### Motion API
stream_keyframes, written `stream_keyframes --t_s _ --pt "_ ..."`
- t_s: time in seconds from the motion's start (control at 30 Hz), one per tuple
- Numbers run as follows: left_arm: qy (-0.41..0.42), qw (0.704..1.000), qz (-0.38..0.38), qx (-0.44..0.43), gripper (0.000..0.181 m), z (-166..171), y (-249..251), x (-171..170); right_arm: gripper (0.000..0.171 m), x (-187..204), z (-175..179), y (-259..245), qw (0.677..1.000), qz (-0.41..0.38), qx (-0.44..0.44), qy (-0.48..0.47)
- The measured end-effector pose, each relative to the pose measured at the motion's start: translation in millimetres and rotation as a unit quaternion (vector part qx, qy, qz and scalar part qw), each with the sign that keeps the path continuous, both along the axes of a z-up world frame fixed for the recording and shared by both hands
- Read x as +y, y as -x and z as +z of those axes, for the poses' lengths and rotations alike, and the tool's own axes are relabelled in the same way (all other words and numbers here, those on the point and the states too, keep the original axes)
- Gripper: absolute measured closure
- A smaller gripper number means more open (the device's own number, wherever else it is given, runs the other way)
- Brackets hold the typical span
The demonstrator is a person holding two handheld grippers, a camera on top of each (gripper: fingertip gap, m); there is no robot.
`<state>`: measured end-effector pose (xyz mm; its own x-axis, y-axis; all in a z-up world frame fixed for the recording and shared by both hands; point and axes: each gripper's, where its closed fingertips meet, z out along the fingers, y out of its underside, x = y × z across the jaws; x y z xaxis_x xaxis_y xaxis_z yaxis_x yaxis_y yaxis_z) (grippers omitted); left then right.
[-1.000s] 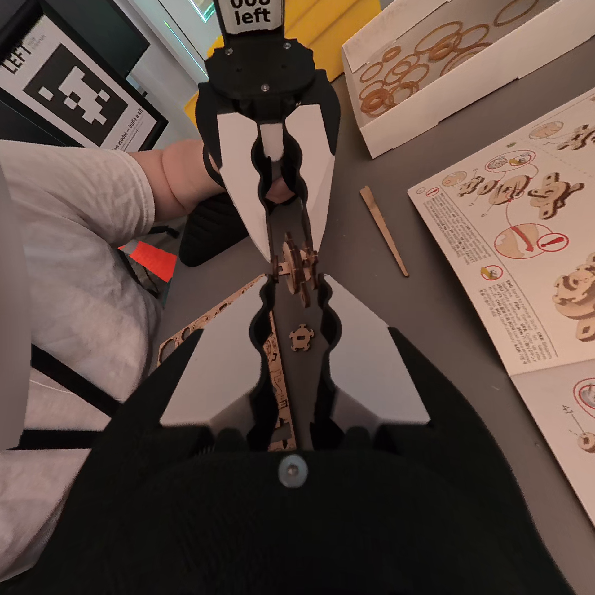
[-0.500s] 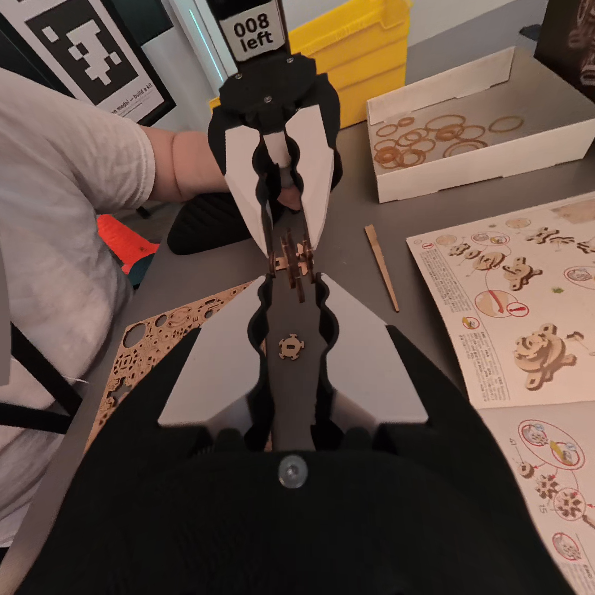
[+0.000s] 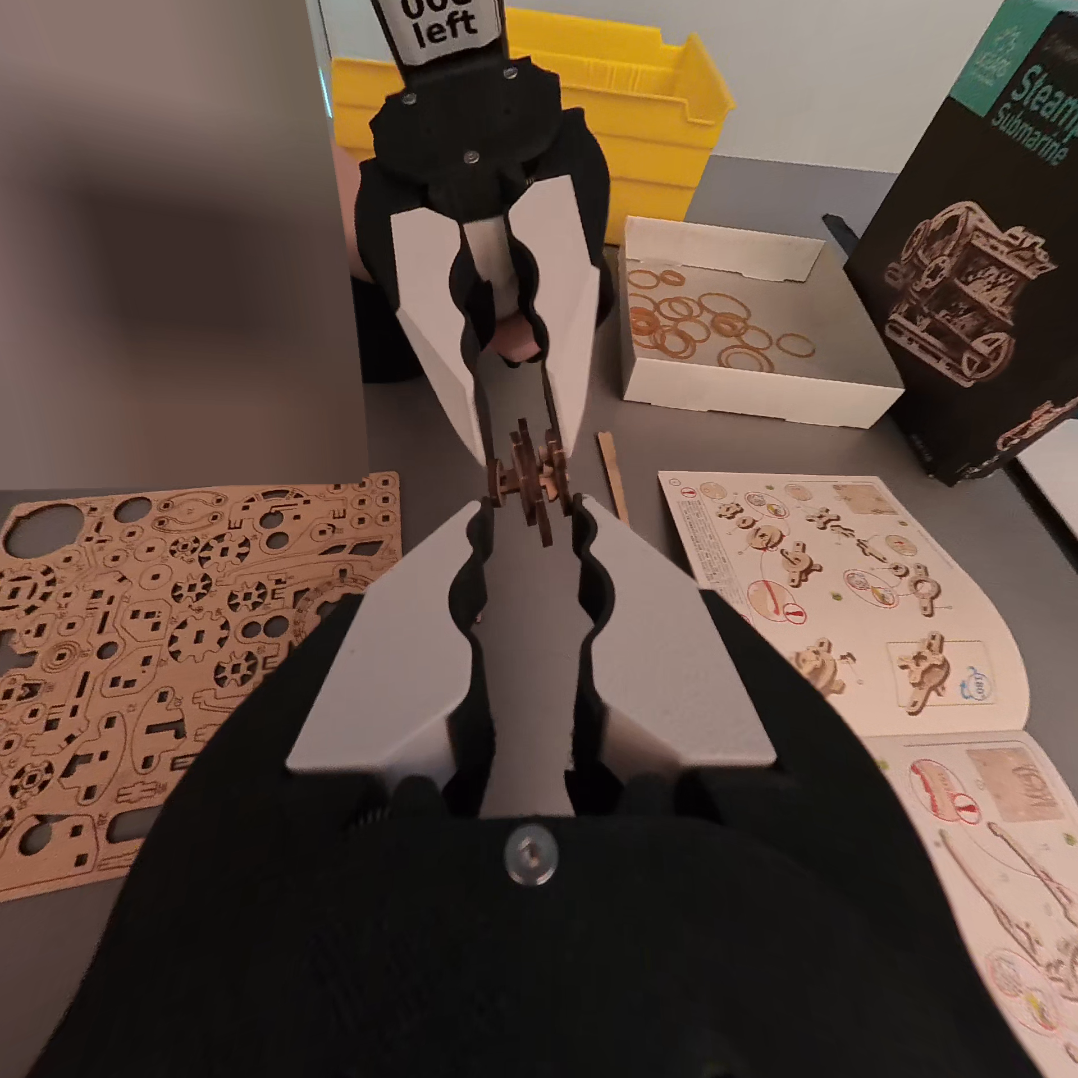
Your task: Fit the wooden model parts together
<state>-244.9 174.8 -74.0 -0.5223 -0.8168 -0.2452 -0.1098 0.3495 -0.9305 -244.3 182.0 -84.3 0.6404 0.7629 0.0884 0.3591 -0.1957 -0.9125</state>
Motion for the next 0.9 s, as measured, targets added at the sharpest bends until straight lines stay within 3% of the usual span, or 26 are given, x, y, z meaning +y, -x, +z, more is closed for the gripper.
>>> stream_keyframes --t_s 0.2,0.33,0.47,0.57,0.9 --pt "-0.004 1.000 0.000 -0.021 0.162 7.0 1.8 -0.2 0.142 0.9 8.7 3.3 0.999 -0.002 0.031 -0.003" --pt "-0.013 1.000 0.000 -0.016 0.161 2.9 1.0 -0.5 0.146 1.6 6.3 2.4 1.000 -0.009 0.004 -0.013" --pt "-0.018 1.000 0.004 0.022 0.145 -11.9 -2.6 -2.1 0.146 1.5 10.8 6.2 1.000 -0.012 0.011 -0.011" --pt "-0.041 0.999 0.011 0.005 0.155 -10.2 -2.6 -2.8 0.145 1.4 9.3 7.2 1.000 -0.013 -0.010 -0.022" --pt "-0.056 0.998 0.002 -0.011 0.158 -6.1 0.9 -5.8 0.145 -4.2 10.0 12.0 0.997 -0.001 -0.059 -0.055"
